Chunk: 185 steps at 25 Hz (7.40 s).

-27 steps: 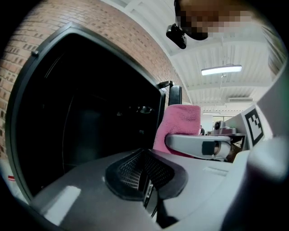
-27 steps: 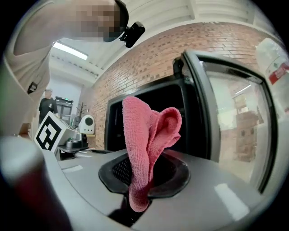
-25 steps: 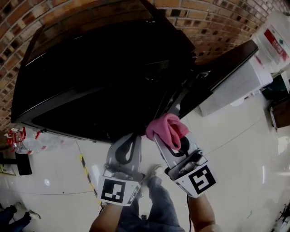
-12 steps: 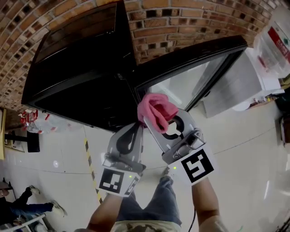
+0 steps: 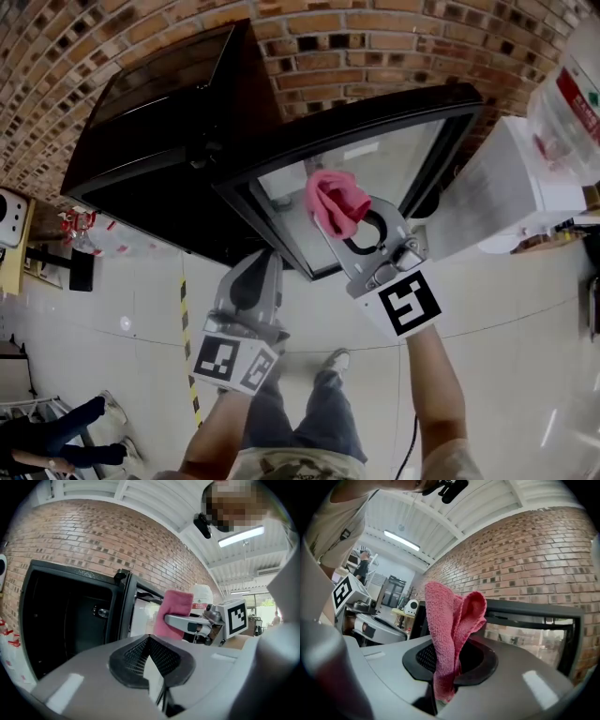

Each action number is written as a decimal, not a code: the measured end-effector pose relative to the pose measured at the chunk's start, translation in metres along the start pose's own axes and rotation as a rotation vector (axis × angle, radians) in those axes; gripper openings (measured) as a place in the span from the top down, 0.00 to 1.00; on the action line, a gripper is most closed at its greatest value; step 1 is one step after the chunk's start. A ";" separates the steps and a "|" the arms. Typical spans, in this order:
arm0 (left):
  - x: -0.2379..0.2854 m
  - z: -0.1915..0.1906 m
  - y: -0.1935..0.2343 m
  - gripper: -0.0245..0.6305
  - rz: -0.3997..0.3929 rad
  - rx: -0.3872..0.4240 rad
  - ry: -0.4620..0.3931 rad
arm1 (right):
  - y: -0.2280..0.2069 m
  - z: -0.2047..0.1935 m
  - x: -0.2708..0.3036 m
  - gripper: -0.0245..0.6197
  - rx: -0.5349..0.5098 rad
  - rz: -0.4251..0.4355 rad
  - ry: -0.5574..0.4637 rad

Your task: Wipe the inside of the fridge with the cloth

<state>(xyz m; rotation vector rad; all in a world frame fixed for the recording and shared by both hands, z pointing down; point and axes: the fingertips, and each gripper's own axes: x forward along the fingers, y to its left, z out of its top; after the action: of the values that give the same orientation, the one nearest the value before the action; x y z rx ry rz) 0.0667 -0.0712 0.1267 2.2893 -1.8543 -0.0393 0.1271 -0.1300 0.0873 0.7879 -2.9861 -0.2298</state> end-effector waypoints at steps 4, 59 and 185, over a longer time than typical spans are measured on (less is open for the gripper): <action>0.004 -0.006 -0.015 0.99 0.013 0.017 0.025 | -0.050 -0.013 -0.026 0.86 0.017 -0.076 0.027; 0.038 -0.155 -0.023 0.99 -0.101 0.000 0.192 | -0.126 -0.229 -0.086 0.86 0.116 -0.363 0.175; 0.064 -0.491 0.058 0.99 -0.097 0.079 0.450 | 0.148 -0.621 0.017 0.86 0.362 -0.308 0.257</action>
<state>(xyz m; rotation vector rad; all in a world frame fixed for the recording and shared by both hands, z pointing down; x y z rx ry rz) 0.0945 -0.0789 0.6246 2.2012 -1.5373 0.5006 0.0905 -0.0927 0.7235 1.2066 -2.6827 0.3858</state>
